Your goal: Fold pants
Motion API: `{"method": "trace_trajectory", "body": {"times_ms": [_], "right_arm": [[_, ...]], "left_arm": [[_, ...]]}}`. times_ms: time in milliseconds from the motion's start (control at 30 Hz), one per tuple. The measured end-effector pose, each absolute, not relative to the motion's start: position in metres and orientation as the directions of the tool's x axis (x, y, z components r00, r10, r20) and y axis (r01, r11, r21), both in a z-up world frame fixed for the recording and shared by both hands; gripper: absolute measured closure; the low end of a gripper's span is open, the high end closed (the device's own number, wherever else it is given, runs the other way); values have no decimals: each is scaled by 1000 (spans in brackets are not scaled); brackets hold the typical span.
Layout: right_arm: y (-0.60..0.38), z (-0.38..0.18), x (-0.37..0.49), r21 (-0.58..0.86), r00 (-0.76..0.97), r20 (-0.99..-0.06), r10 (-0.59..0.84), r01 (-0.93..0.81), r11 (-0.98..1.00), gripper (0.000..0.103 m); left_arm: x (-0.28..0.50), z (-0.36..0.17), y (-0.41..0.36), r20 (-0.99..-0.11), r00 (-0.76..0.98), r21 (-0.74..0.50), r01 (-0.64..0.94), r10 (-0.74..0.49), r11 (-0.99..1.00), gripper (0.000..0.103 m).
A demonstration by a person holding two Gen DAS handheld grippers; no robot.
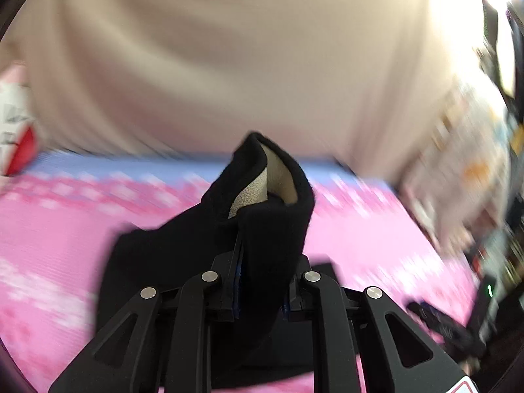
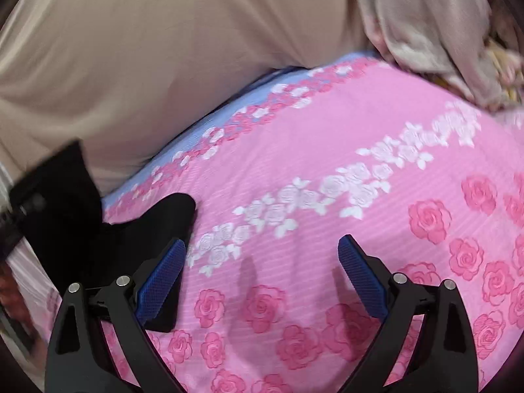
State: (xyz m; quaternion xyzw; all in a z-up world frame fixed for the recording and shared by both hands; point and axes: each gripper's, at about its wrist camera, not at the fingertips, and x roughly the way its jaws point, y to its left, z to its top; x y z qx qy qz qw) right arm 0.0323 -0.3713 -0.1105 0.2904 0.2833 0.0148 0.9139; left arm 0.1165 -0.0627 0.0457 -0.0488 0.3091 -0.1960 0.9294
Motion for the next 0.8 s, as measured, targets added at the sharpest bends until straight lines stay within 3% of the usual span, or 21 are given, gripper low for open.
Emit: {"method": "trace_trajectory", "body": {"times_ms": [167, 300, 700, 800], "right_arm": [[-391, -126, 35, 652, 836, -475, 276, 123, 748, 11], [-392, -128, 38, 675, 827, -460, 323, 89, 733, 10], [-386, -128, 39, 674, 815, -455, 359, 53, 737, 10], [-385, -128, 41, 665, 810, -470, 350, 64, 744, 10]], "left_arm": [[113, -28, -147, -712, 619, -97, 382, -332, 919, 89], [94, -39, -163, -683, 695, 43, 346, -225, 937, 81], [50, -16, -139, -619, 740, 27, 352, -261, 936, 79], [48, -20, -147, -584, 780, 115, 353, -224, 928, 78]]}}
